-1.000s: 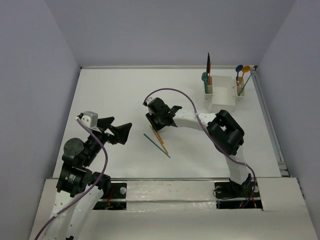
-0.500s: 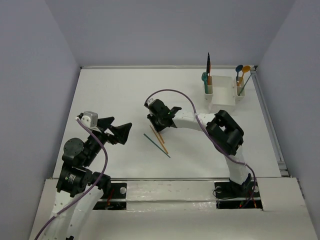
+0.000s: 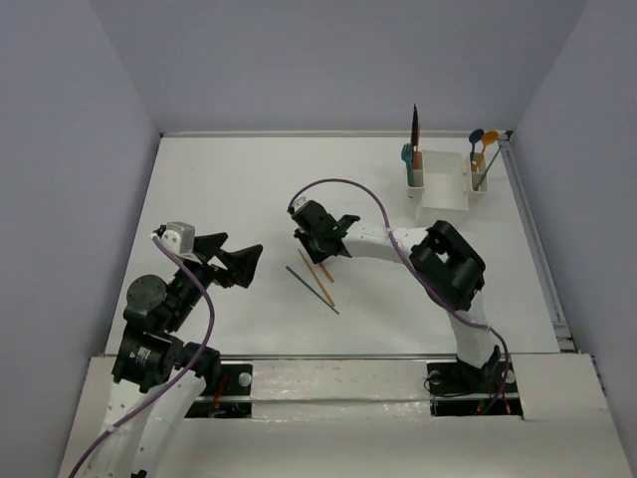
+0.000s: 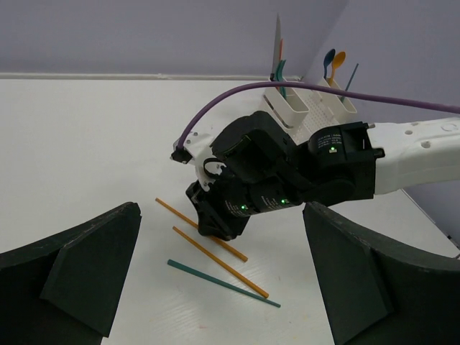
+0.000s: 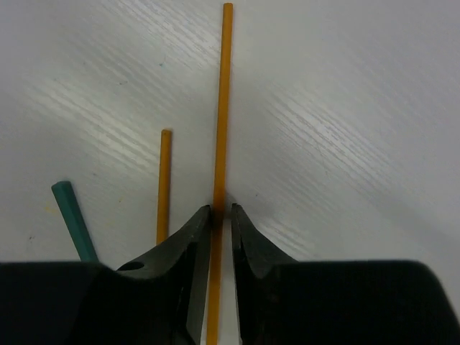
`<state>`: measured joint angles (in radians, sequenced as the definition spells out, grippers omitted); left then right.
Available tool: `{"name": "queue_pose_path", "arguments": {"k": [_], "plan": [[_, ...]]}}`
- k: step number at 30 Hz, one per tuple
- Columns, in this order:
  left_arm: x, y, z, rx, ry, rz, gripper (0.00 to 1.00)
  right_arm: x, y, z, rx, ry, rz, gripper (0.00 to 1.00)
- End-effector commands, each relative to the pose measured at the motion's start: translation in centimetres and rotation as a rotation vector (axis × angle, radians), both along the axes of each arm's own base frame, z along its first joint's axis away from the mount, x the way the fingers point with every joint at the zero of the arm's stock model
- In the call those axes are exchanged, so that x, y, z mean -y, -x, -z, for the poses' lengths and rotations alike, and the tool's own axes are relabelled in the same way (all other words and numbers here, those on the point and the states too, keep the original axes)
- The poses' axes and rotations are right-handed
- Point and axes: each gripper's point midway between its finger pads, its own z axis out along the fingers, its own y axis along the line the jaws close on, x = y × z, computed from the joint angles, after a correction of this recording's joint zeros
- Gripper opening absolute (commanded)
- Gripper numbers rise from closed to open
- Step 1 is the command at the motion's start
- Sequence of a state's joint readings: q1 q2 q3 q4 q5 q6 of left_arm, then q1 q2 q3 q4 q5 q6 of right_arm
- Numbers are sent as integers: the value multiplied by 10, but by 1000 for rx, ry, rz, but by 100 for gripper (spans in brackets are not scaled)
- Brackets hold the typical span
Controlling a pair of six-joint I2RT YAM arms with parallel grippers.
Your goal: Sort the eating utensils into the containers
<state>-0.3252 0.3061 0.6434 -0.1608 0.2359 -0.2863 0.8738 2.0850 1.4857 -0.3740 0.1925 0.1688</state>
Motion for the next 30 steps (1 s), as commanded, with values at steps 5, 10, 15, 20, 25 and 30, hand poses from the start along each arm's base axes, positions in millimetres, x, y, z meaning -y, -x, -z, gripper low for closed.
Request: {"name": "queue_pose_path", "arguments": {"k": [5, 10, 15, 20, 25, 30], "plan": [[1, 1, -13, 54, 11, 11, 99, 36, 11, 18, -50, 94, 19, 24], [1, 1, -13, 56, 12, 11, 99, 41, 11, 22, -65, 107, 18, 3], [1, 2, -13, 59, 12, 14, 99, 43, -4, -7, 16, 14, 68, 0], [1, 3, -14, 62, 15, 14, 99, 70, -39, -90, 251, -179, 219, 0], [0, 4, -16, 70, 16, 12, 99, 132, -63, -160, 425, -404, 392, 0], [1, 6, -17, 74, 20, 18, 99, 212, -75, -222, 648, -513, 580, 0]]}}
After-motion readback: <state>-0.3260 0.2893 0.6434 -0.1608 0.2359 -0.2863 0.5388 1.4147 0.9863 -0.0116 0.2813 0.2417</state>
